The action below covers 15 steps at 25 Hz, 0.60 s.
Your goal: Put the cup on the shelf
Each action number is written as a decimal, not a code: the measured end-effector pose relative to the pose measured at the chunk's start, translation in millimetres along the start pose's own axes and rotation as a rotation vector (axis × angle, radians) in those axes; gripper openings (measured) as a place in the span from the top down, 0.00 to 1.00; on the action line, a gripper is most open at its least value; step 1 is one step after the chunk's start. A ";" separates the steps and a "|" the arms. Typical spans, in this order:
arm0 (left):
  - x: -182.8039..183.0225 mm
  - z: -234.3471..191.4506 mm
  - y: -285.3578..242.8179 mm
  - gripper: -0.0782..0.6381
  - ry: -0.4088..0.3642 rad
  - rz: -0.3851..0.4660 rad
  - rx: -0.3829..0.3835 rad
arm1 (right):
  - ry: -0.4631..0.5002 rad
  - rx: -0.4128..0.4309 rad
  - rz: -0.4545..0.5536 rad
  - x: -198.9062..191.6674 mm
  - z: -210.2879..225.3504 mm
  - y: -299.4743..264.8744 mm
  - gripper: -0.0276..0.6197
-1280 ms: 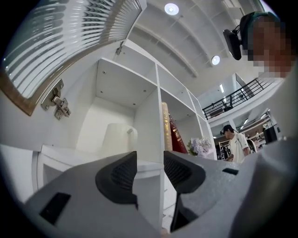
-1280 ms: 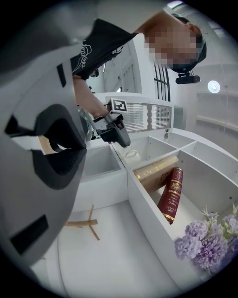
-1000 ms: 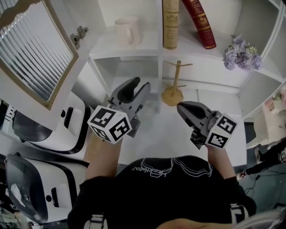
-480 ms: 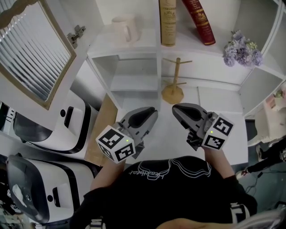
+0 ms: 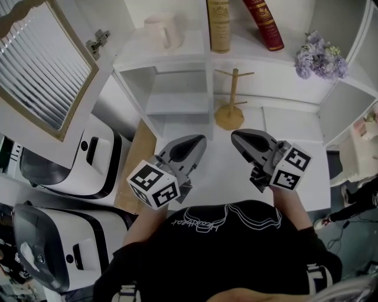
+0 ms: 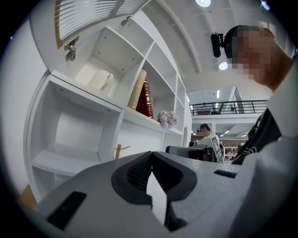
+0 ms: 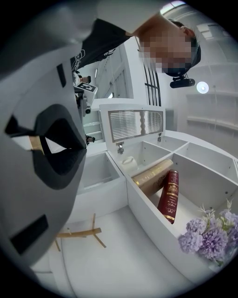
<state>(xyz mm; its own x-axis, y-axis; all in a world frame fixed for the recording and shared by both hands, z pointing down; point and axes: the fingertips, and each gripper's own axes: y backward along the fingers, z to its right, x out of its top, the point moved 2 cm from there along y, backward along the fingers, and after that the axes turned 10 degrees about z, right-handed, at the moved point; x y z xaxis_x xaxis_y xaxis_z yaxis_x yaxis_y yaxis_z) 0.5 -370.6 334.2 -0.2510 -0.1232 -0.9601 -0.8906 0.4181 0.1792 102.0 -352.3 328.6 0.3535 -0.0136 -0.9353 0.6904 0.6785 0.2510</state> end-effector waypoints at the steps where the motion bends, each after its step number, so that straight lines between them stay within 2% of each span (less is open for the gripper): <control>1: -0.3 0.1 -0.2 0.88 0.001 -0.001 0.000 | -0.001 -0.003 -0.001 -0.3 0.4 0.4 0.95; 15: -2.3 -3.3 -9.7 0.88 0.015 -0.005 -0.016 | -0.016 -0.047 -0.007 -3.2 14.6 6.3 0.95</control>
